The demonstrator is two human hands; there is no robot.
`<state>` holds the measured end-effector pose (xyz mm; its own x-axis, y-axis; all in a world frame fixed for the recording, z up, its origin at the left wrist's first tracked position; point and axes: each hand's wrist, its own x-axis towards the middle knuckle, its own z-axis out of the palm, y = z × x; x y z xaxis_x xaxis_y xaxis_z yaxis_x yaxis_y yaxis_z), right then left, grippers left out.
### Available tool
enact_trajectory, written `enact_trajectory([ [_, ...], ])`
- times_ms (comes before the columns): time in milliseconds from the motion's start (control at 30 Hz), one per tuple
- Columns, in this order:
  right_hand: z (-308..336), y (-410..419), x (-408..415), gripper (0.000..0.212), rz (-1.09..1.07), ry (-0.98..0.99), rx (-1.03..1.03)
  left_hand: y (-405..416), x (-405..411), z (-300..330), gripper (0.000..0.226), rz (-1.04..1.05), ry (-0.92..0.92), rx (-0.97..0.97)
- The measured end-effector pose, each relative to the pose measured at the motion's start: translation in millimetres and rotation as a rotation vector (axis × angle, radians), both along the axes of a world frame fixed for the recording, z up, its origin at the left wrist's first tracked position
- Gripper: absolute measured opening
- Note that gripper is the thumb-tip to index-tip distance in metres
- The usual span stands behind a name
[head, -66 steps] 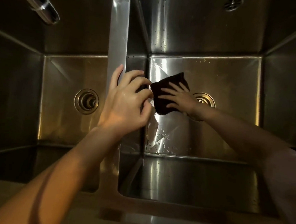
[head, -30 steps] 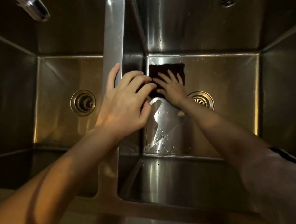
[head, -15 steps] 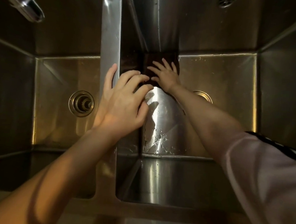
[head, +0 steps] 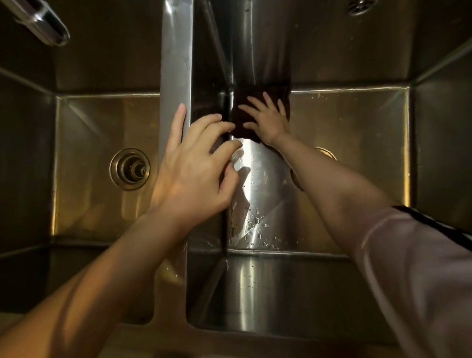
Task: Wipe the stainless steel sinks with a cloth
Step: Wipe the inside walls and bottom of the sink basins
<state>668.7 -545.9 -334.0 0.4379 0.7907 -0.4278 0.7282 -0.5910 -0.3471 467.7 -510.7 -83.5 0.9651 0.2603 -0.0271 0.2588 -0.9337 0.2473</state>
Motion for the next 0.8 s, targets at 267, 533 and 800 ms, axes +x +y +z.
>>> enact_trajectory([
  [267, -2, -60, -64, 0.051, -0.068, -0.075, 0.004, 1, -1, -3, 0.031, -0.008, -0.039, -0.03],
  [533, 2, -1, -5, 0.051, 0.032, 0.048, 0.027, 0, -3, -4, 0.026, -0.03, -0.106, -0.028],
  [800, -6, -55, -55, 0.049, -0.194, -0.061, 0.052, -2, -5, -7, 0.021, -0.054, -0.175, -0.05],
])
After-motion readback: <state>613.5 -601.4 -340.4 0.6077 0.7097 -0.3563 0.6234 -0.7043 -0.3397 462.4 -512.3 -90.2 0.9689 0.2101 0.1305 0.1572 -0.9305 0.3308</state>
